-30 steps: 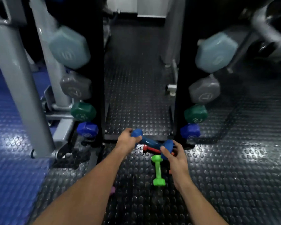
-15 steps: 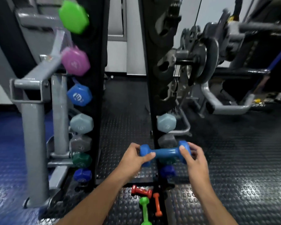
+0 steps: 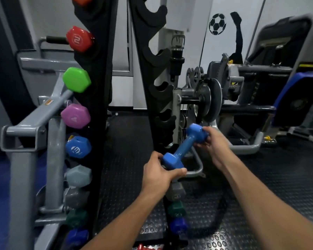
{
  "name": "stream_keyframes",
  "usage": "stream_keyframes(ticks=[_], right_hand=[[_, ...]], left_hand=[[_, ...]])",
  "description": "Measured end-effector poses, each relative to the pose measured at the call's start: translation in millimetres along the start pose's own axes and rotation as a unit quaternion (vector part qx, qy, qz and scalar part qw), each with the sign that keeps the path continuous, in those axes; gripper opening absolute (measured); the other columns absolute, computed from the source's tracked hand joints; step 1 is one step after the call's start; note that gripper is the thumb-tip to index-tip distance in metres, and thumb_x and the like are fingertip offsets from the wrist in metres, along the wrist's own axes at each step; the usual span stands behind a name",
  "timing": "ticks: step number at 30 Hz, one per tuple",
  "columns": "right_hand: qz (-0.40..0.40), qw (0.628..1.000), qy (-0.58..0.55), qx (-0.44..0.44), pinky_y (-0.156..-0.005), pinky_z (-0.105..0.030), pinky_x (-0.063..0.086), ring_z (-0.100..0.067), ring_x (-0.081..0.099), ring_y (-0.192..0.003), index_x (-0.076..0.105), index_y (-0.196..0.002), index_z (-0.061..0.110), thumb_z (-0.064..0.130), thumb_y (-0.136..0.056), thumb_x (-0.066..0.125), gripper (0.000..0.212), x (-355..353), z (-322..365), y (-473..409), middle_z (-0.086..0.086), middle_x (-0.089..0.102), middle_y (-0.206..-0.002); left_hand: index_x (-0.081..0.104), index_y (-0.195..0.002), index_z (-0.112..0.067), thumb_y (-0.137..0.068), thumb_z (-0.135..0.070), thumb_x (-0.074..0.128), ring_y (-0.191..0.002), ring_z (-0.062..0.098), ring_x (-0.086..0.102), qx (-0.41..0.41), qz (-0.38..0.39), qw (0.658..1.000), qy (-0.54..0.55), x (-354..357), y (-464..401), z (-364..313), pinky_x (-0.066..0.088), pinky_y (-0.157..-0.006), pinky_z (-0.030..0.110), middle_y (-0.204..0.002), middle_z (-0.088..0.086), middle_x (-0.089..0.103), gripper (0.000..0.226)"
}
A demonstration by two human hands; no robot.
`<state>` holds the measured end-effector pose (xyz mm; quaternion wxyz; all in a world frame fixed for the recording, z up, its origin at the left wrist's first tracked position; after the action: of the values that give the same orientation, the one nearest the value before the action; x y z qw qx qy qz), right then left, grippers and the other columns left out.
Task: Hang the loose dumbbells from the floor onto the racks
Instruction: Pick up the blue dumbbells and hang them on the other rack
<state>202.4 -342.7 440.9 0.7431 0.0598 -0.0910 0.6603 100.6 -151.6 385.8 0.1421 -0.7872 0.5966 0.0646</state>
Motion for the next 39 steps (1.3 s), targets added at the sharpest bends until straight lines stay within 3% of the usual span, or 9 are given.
stream_keyframes(ticks=[3, 8, 12, 17, 20, 24, 31, 34, 39], right_hand=[[0.009, 0.999, 0.044, -0.020, -0.055, -0.026, 0.058, -0.023, 0.066, -0.087, 0.060, -0.096, 0.011, 0.026, -0.102, 0.061, 0.016, 14, 2, -36, -0.018, 0.063, -0.110], [0.013, 0.993, 0.112, -0.034, -0.064, -0.037, 0.058, -0.027, 0.065, -0.080, 0.060, -0.088, 0.010, 0.040, -0.097, 0.068, 0.032, 29, 0, -83, -0.015, 0.064, -0.091], [0.024, 0.989, 0.143, -0.031, -0.056, -0.030, 0.055, -0.023, 0.062, -0.070, 0.061, -0.084, 0.009, 0.041, -0.096, 0.070, 0.035, 37, -11, -103, -0.010, 0.061, -0.081], [0.037, 0.985, 0.164, -0.041, -0.042, -0.019, 0.046, -0.013, 0.055, -0.059, 0.067, -0.071, 0.012, 0.032, -0.098, 0.070, 0.033, 59, -20, -113, -0.002, 0.059, -0.067], [0.041, 0.992, 0.114, -0.032, -0.045, -0.021, 0.049, -0.012, 0.057, -0.060, 0.076, -0.086, 0.003, 0.008, -0.095, 0.061, 0.017, 67, -20, -120, -0.002, 0.062, -0.069], [0.102, 0.984, 0.139, -0.044, -0.055, -0.025, 0.054, -0.014, 0.066, -0.071, 0.078, -0.106, 0.001, -0.001, -0.095, 0.057, 0.024, 74, -24, -125, -0.004, 0.073, -0.083], [0.158, 0.971, 0.174, -0.031, -0.054, -0.018, 0.038, -0.006, 0.046, -0.053, 0.074, -0.059, 0.021, -0.005, -0.093, 0.053, 0.048, 84, -48, -120, 0.008, 0.059, -0.057], [0.169, 0.973, 0.159, -0.011, -0.056, -0.023, 0.034, -0.005, 0.038, -0.049, 0.074, -0.055, 0.027, 0.002, -0.097, 0.052, 0.054, 83, -54, -120, 0.011, 0.049, -0.051], [0.175, 0.973, 0.149, -0.018, -0.052, -0.020, 0.037, -0.004, 0.044, -0.048, 0.074, -0.058, 0.029, 0.006, -0.100, 0.052, 0.052, 83, -56, -116, 0.009, 0.051, -0.053]], left_hand=[[0.058, -0.093, -0.020, -0.053, -0.049, 0.098, -0.071, 0.004, 0.061, -0.003, -0.035, 0.999, -0.004, 7, -11, -13, 0.047, -0.061, 0.020, -0.086, -0.005, 0.068, 0.064], [0.059, -0.096, -0.020, -0.055, -0.061, 0.093, -0.076, 0.006, 0.065, -0.023, -0.076, 0.996, -0.034, 24, -34, -30, 0.054, -0.065, 0.025, -0.087, -0.007, 0.068, 0.068], [0.053, -0.100, -0.020, -0.059, -0.060, 0.092, -0.074, 0.008, 0.065, -0.022, -0.116, 0.992, -0.040, 34, -41, -32, 0.054, -0.062, 0.027, -0.086, -0.007, 0.066, 0.069], [0.051, -0.091, -0.021, -0.064, -0.055, 0.091, -0.070, 0.006, 0.062, -0.014, -0.124, 0.991, -0.052, 37, -51, -27, 0.051, -0.059, 0.024, -0.081, -0.008, 0.064, 0.059], [0.051, -0.085, -0.020, -0.067, -0.050, 0.091, -0.065, 0.005, 0.061, -0.002, -0.122, 0.991, -0.046, 36, -57, -23, 0.048, -0.056, 0.022, -0.077, -0.005, 0.064, 0.054], [0.051, -0.083, -0.018, -0.070, -0.053, 0.088, -0.065, 0.012, 0.063, -0.005, -0.159, 0.987, -0.011, 31, -59, -13, 0.053, -0.060, 0.029, -0.076, -0.002, 0.065, 0.053], [0.051, -0.083, -0.021, -0.073, -0.057, 0.085, -0.065, 0.017, 0.069, -0.020, -0.168, 0.986, 0.005, 23, -64, 3, 0.059, -0.060, 0.034, -0.077, 0.003, 0.070, 0.051], [0.050, -0.084, -0.021, -0.073, -0.058, 0.084, -0.067, 0.015, 0.068, -0.025, -0.152, 0.988, -0.005, 21, -67, 2, 0.054, -0.056, 0.026, -0.080, 0.000, 0.069, 0.052], [0.051, -0.091, -0.022, -0.076, -0.059, 0.081, -0.068, 0.006, 0.062, -0.016, -0.128, 0.991, -0.019, 18, -63, 0, 0.042, -0.048, 0.011, -0.084, -0.004, 0.066, 0.050]])
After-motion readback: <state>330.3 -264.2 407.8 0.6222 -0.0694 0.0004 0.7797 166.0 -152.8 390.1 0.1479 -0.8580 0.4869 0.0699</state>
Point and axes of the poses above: each hand's wrist, its own y-axis away from the middle knuckle, its own x-axis out of the palm, z = x × y, the point moved 3 cm from there along -y, towards the middle knuckle
